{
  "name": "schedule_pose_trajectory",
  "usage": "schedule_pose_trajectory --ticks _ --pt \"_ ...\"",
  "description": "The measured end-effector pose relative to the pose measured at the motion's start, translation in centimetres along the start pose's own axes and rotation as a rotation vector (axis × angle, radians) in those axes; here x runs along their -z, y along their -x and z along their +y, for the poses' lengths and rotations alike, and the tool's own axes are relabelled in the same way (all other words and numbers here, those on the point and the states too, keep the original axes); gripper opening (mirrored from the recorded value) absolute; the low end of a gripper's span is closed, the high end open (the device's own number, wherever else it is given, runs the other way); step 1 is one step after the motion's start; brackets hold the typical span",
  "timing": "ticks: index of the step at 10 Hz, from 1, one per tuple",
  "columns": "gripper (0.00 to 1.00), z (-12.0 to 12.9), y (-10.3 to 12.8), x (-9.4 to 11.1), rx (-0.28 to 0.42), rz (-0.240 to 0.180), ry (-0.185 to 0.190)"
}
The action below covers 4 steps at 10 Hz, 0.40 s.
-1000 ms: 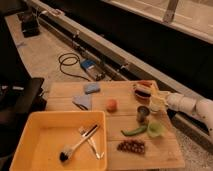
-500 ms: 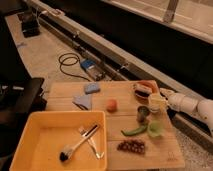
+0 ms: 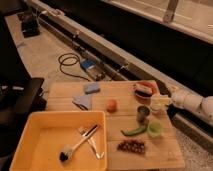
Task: Place banana in paper cup
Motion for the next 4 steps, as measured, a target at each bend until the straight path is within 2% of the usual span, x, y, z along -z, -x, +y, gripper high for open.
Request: schedule_pose_trajectory --ticks 2,4 --pt "0.80 -0.94 1.02 1.20 0.023 0.037 -0.024" --pt "0.80 -1.01 0.98 1.32 0.023 0.039 -0.025"
